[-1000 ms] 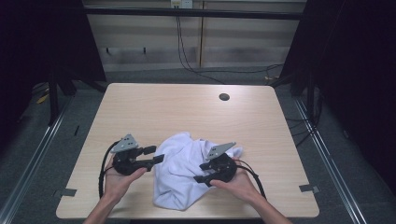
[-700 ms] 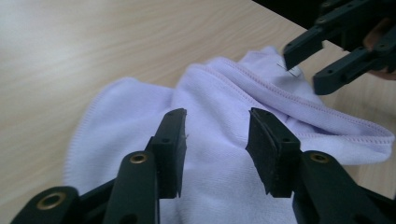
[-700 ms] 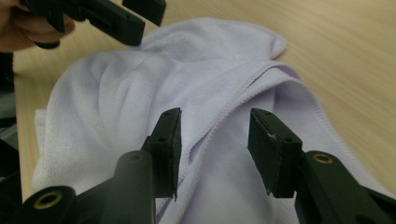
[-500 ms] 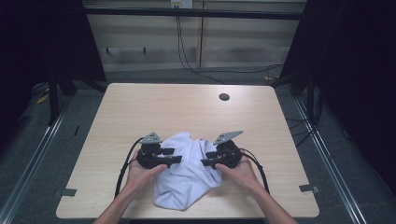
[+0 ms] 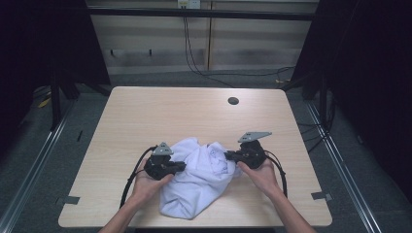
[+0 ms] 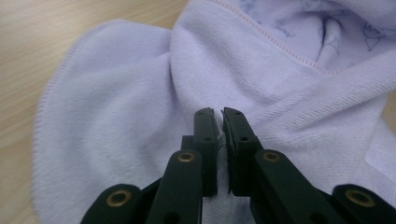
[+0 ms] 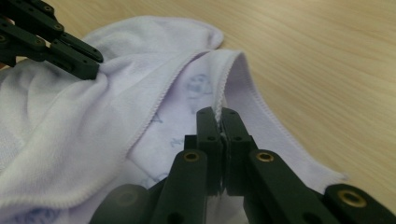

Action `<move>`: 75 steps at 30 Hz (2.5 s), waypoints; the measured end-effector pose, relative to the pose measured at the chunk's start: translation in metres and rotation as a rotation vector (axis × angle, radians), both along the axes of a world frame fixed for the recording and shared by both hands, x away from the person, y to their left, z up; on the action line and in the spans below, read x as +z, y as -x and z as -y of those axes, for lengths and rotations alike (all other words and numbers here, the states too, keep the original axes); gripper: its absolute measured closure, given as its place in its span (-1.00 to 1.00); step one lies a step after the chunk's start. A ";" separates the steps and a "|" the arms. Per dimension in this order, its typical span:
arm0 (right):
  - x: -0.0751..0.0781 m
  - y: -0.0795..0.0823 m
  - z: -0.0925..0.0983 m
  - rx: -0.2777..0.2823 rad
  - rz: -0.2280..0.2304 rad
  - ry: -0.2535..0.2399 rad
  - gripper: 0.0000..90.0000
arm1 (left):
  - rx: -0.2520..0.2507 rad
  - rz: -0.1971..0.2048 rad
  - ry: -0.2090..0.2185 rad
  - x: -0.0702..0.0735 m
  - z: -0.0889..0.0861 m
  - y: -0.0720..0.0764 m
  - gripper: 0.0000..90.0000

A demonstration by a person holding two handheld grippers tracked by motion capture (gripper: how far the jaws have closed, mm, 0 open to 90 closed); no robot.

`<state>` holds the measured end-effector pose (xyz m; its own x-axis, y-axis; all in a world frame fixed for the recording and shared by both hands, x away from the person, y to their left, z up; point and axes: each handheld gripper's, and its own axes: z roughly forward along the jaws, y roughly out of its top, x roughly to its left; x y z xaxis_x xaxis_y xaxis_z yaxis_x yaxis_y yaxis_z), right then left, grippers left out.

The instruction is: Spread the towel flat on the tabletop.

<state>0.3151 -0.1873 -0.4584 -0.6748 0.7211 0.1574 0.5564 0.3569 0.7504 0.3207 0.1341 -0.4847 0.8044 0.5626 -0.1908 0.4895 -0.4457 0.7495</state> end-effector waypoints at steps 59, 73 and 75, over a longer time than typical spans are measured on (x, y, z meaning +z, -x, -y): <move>-0.021 0.002 -0.001 0.032 -0.002 0.033 0.85 | -0.002 -0.060 0.079 0.008 0.001 -0.043 -0.03; -0.022 0.002 0.002 0.039 -0.015 0.014 0.83 | -0.067 -0.015 0.031 -0.012 0.032 -0.040 0.88; -0.020 0.003 0.003 0.034 -0.008 0.006 0.83 | -0.066 -0.008 0.054 -0.006 0.026 -0.037 0.89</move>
<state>0.3124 -0.1906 -0.4782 -0.6976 0.6987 0.1586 0.5500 0.3804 0.7435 0.3579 0.1083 -0.4908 0.8379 0.4970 -0.2257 0.4662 -0.4364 0.7696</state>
